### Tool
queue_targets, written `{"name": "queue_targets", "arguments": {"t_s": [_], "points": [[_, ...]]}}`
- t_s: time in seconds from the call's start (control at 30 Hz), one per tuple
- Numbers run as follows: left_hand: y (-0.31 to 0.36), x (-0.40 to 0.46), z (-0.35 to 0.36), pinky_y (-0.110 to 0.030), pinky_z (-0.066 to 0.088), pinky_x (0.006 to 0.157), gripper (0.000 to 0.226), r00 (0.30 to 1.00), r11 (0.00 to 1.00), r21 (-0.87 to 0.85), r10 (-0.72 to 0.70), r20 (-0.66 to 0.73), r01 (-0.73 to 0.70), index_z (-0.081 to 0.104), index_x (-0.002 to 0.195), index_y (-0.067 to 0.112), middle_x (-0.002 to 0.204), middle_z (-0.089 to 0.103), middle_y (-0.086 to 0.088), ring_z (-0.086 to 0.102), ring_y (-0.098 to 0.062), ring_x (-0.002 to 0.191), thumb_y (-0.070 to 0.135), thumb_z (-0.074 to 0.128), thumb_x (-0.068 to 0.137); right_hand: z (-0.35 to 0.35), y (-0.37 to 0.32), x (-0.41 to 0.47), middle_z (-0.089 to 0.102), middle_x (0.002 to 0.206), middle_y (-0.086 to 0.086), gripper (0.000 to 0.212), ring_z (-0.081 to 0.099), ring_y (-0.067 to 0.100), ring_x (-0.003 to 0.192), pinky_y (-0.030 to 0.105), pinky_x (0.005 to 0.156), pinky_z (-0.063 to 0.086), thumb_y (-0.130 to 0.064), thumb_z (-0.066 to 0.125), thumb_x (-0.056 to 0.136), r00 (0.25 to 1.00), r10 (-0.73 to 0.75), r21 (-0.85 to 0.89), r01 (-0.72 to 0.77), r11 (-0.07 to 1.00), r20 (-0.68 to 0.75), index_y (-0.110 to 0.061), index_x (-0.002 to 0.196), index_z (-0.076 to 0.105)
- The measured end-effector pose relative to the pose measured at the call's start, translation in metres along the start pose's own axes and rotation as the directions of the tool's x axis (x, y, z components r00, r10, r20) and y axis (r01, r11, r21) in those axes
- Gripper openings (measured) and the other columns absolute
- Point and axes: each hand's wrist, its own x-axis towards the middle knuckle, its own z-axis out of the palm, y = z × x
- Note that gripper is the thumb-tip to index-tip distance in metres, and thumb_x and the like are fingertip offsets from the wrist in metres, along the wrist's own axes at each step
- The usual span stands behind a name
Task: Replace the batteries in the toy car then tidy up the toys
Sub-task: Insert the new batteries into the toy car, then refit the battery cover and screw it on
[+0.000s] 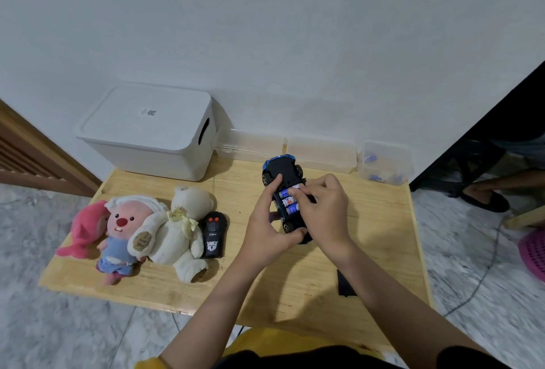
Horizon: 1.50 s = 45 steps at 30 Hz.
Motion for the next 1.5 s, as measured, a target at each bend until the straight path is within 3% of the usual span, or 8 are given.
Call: {"name": "queue_targets", "arguments": {"t_s": [0.27, 0.37, 0.6, 0.77, 0.93, 1.13, 1.3, 1.5], "points": [[-0.013, -0.013, -0.008, -0.031, 0.052, 0.093, 0.097, 0.993, 0.995, 0.086, -0.061, 0.1, 0.052, 0.031, 0.143, 0.035, 0.136, 0.047, 0.011, 0.06, -0.011, 0.109, 0.002, 0.072, 0.062, -0.015, 0.015, 0.003, 0.062, 0.081, 0.002, 0.015, 0.061, 0.01, 0.07, 0.021, 0.066, 0.049, -0.027, 0.083, 0.067, 0.973, 0.12, -0.045, -0.113, 0.993, 0.198, -0.018, 0.076, 0.074], [-0.022, -0.024, -0.01, -0.029, 0.049, 0.095, 0.096, 0.98, 0.989, 0.098, -0.128, 0.151, 0.114, 0.032, 0.143, 0.036, 0.134, 0.047, 0.014, 0.059, -0.007, 0.11, 0.0, 0.071, 0.063, -0.043, 0.037, -0.021, 0.068, 0.086, 0.002, 0.017, 0.063, 0.007, 0.072, 0.012, 0.069, 0.049, -0.017, 0.081, 0.071, 0.971, 0.097, 0.001, -0.099, 0.995, 0.221, -0.014, 0.087, 0.074], [-0.042, -0.052, -0.007, -0.01, 0.048, 0.071, 0.095, 0.952, 0.971, 0.043, -0.238, 0.195, 0.234, 0.032, 0.141, 0.03, 0.131, 0.047, 0.006, 0.06, 0.009, 0.091, -0.023, 0.061, 0.068, -0.109, 0.113, -0.099, 0.064, 0.088, 0.003, 0.029, 0.058, 0.014, 0.078, 0.026, 0.07, 0.047, -0.019, 0.077, 0.075, 0.904, 0.418, -0.355, -0.363, 0.861, 0.09, -0.01, 0.101, 0.068], [-0.049, -0.061, 0.001, -0.01, 0.049, 0.072, 0.094, 0.93, 0.961, 0.054, -0.275, 0.243, 0.27, 0.032, 0.141, 0.031, 0.129, 0.049, 0.002, 0.06, 0.008, 0.092, -0.022, 0.062, 0.069, -0.108, 0.132, -0.121, 0.049, 0.11, 0.008, 0.068, 0.051, 0.023, 0.102, 0.031, 0.082, 0.043, -0.035, 0.081, 0.069, 0.805, 0.543, -0.44, -0.408, 0.8, 0.239, -0.012, 0.126, 0.054], [-0.05, -0.061, 0.006, -0.012, 0.05, 0.07, 0.093, 0.917, 0.957, 0.05, -0.287, 0.277, 0.285, 0.033, 0.141, 0.031, 0.127, 0.05, 0.007, 0.062, 0.004, 0.09, -0.022, 0.061, 0.069, -0.098, 0.133, -0.124, 0.047, 0.101, 0.002, 0.05, 0.054, 0.024, 0.098, 0.041, 0.082, 0.049, -0.029, 0.083, 0.065, 0.831, 0.52, -0.423, -0.405, 0.811, 0.2, -0.019, 0.109, 0.062], [-0.056, -0.057, 0.005, -0.017, 0.052, 0.07, 0.096, 0.916, 0.957, 0.045, -0.287, 0.28, 0.286, 0.035, 0.139, 0.038, 0.127, 0.05, 0.008, 0.063, -0.004, 0.095, -0.02, 0.063, 0.068, -0.097, 0.131, -0.116, 0.047, 0.105, -0.001, 0.058, 0.051, 0.012, 0.087, 0.036, 0.078, 0.049, -0.022, 0.083, 0.064, 0.825, 0.478, -0.383, -0.354, 0.853, 0.302, -0.03, 0.116, 0.058], [-0.055, -0.049, 0.005, -0.014, 0.051, 0.071, 0.095, 0.921, 0.962, 0.044, -0.27, 0.28, 0.269, 0.034, 0.14, 0.035, 0.127, 0.049, 0.008, 0.062, 0.0, 0.095, -0.021, 0.063, 0.068, -0.095, 0.13, -0.107, 0.054, 0.093, -0.004, 0.054, 0.052, 0.008, 0.077, 0.027, 0.066, 0.047, -0.016, 0.087, 0.054, 0.828, 0.469, -0.314, -0.377, 0.871, 0.307, -0.027, 0.096, 0.055], [-0.054, -0.036, 0.003, -0.015, 0.051, 0.073, 0.096, 0.923, 0.97, 0.048, -0.243, 0.299, 0.24, 0.033, 0.14, 0.036, 0.132, 0.047, 0.011, 0.062, -0.001, 0.098, -0.019, 0.066, 0.068, -0.09, 0.122, -0.092, 0.064, 0.068, 0.002, 0.024, 0.058, 0.004, 0.06, 0.009, 0.059, 0.044, -0.005, 0.078, 0.069, 0.844, 0.461, -0.107, -0.45, 0.887, 0.273, -0.011, 0.084, 0.06]]}}
